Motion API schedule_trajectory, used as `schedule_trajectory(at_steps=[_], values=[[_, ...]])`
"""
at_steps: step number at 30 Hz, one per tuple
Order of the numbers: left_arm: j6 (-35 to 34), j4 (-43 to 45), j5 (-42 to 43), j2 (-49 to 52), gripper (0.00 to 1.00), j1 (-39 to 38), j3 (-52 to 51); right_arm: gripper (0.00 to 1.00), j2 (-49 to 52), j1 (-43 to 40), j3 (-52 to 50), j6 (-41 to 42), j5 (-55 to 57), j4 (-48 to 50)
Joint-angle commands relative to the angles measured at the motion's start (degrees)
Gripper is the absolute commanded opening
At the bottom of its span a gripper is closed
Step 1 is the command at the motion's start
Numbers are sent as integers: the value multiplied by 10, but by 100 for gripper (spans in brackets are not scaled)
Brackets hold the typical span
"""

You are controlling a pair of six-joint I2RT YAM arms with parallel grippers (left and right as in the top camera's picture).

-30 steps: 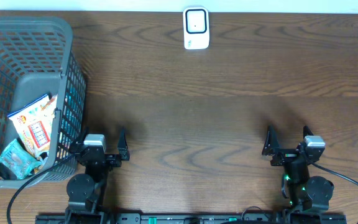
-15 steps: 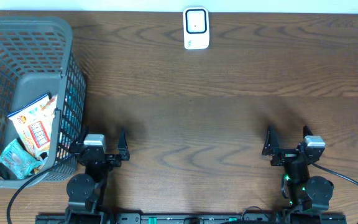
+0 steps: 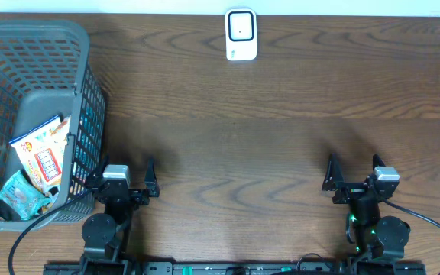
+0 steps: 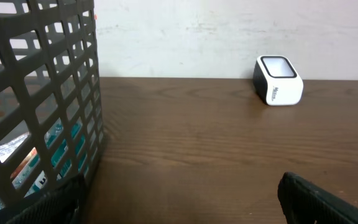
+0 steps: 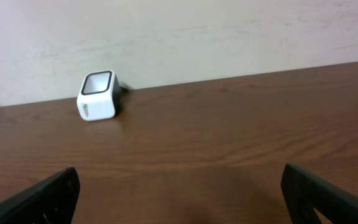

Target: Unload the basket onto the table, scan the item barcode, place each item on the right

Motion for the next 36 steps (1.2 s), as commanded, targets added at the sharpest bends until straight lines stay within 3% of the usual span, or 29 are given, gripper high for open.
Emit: schedule_trajectory(at_steps=[1, 8, 20, 28, 36], values=[[2, -17, -15, 0, 98, -2, -13, 99, -3, 2, 0, 2, 5, -2], [1, -13, 65, 0, 98, -2, 2, 99, -3, 2, 0, 2, 5, -2], [1, -57, 69, 8, 98, -2, 60, 99, -3, 2, 0, 2, 5, -2], [0, -137, 77, 77, 98, -2, 149, 99, -3, 2, 0, 2, 5, -2], [1, -200, 150, 184, 98, -2, 254, 99, -3, 2, 0, 2, 5, -2]])
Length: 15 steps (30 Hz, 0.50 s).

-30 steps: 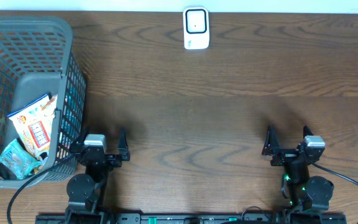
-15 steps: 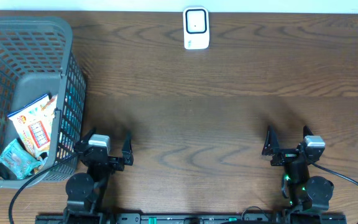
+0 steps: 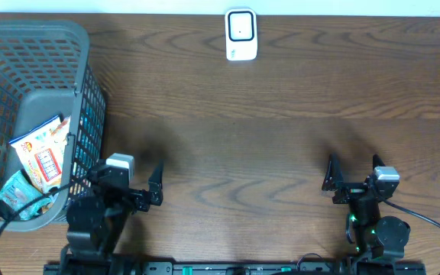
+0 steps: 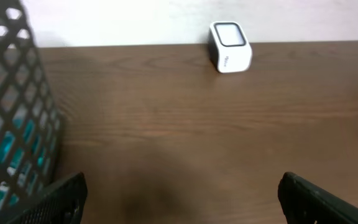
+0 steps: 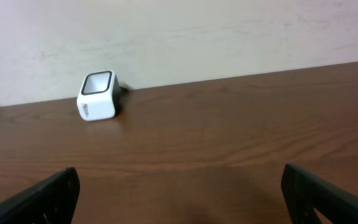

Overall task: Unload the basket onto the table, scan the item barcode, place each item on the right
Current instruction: 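Move the left gripper over the basket and reach down inside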

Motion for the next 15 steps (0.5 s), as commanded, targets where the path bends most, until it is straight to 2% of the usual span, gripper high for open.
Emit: schedule_trajectory(at_steps=[1, 9, 13, 15], values=[[1, -23, 39, 42, 98, -2, 54, 99, -3, 2, 0, 2, 5, -2], [2, -140, 55, 121, 98, -2, 169, 99, -3, 2, 0, 2, 5, -2], [2, -138, 188, 124, 98, -2, 181, 99, -3, 2, 0, 2, 5, -2], [2, -135, 217, 124, 98, -2, 181, 99, -3, 2, 0, 2, 5, -2]])
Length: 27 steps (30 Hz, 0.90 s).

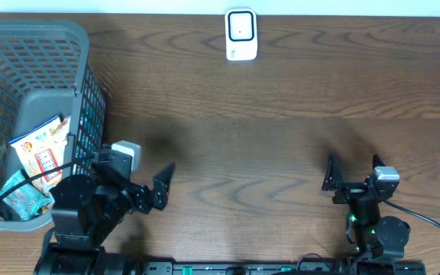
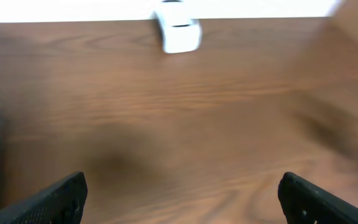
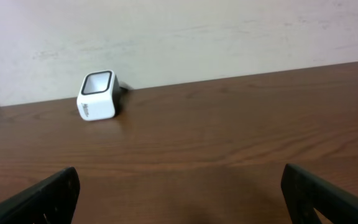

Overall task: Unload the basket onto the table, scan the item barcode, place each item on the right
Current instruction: 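Move the left gripper over the basket and reach down inside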

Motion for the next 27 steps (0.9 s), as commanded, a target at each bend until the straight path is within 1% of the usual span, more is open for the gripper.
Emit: schedule_trajectory(at_steps=[1, 3, 5, 6, 8, 11, 14, 15, 17, 20, 23, 26, 27], values=[[2, 5, 92, 2, 98, -2, 12, 99, -3, 2, 0, 2, 5, -2], [5, 21, 86, 3, 98, -1, 13, 99, -3, 2, 0, 2, 5, -2], [-8, 30, 58, 9, 98, -1, 24, 99, -3, 2, 0, 2, 5, -2], [-29, 29, 28, 18, 98, -1, 37, 99, -3, 2, 0, 2, 5, -2], [-47, 23, -3, 35, 98, -1, 61, 99, -3, 2, 0, 2, 5, -2], [-49, 10, -19, 81, 98, -1, 114, 99, -3, 2, 0, 2, 5, -2], [-50, -16, -21, 138, 98, -1, 171, 99, -3, 2, 0, 2, 5, -2], [-62, -30, -35, 159, 98, -1, 192, 99, -3, 2, 0, 2, 5, -2], [-102, -70, -100, 207, 98, -1, 242, 99, -3, 2, 0, 2, 5, -2], [-104, -120, -156, 270, 98, -1, 314, 99, -3, 2, 0, 2, 5, -2], [-95, -135, -137, 312, 98, -2, 365, 99, -3, 2, 0, 2, 5, -2], [-85, -122, -114, 323, 98, -1, 375, 99, -3, 2, 0, 2, 5, -2], [-85, -112, -93, 322, 98, -2, 376, 99, -3, 2, 0, 2, 5, -2]])
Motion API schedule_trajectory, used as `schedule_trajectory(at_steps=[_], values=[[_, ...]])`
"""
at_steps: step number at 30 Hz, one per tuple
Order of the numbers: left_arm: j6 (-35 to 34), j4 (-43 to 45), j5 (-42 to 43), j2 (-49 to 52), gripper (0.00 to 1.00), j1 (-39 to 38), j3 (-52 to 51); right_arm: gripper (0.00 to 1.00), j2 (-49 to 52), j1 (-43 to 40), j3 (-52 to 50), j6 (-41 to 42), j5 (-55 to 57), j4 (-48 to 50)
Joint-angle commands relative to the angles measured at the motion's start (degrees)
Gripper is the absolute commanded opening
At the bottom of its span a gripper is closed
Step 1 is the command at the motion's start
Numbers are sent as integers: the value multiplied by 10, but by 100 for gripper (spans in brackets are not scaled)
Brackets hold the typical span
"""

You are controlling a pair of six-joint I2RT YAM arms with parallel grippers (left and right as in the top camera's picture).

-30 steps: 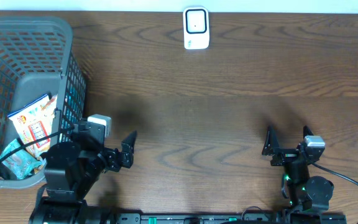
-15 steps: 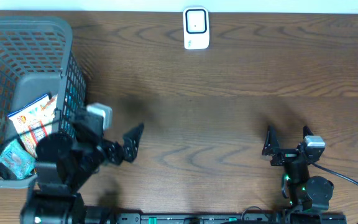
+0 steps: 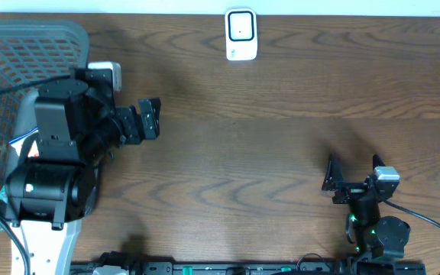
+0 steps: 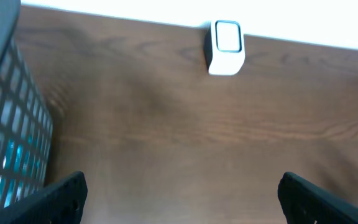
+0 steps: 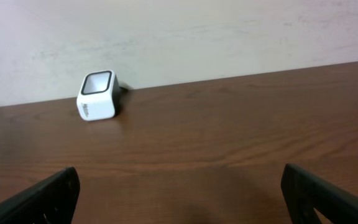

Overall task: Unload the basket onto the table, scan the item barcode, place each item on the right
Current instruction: 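Move the left gripper over the basket and reach down inside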

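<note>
The white barcode scanner (image 3: 241, 34) stands at the table's far edge, also seen in the left wrist view (image 4: 227, 46) and the right wrist view (image 5: 96, 95). The items lie in the grey mesh basket (image 3: 21, 53) at the left. My raised left arm hides most of them from overhead. Teal packaging (image 4: 10, 169) shows through the mesh. My left gripper (image 3: 145, 122) hangs open and empty just right of the basket, facing the scanner. My right gripper (image 3: 353, 164) rests open and empty at the front right.
The basket's right wall (image 4: 5, 124) runs close along the left gripper's left side. Bare brown tabletop (image 3: 281, 137) lies between both grippers and the scanner. A pale wall rises right behind the scanner.
My left arm was low near the front edge, angled to the right. It now stands higher and farther back beside the basket, covering the basket's contents from overhead. The right arm has not moved.
Both grippers first rested open at the front edge, the snack packets showing in the basket. The left arm then stood lifted and turned rightward, then more so. Now it is high beside the basket. The right gripper has stayed put throughout.
</note>
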Motion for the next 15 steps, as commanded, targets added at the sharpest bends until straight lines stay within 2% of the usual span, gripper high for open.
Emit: schedule_trajectory(at_steps=[1, 3, 5, 12, 15], values=[[4, 20, 39, -3, 98, -2, 18, 99, -3, 2, 0, 2, 4, -2], [24, 47, 48, -4, 98, -1, 19, 99, -3, 2, 0, 2, 4, -2], [18, 75, 7, -4, 98, -1, 22, 99, -3, 2, 0, 2, 4, -2], [-137, 88, -297, 13, 98, 37, 55, 99, -3, 2, 0, 2, 4, -2], [-172, 82, -336, 15, 98, 79, 63, 99, -3, 2, 0, 2, 4, -2]])
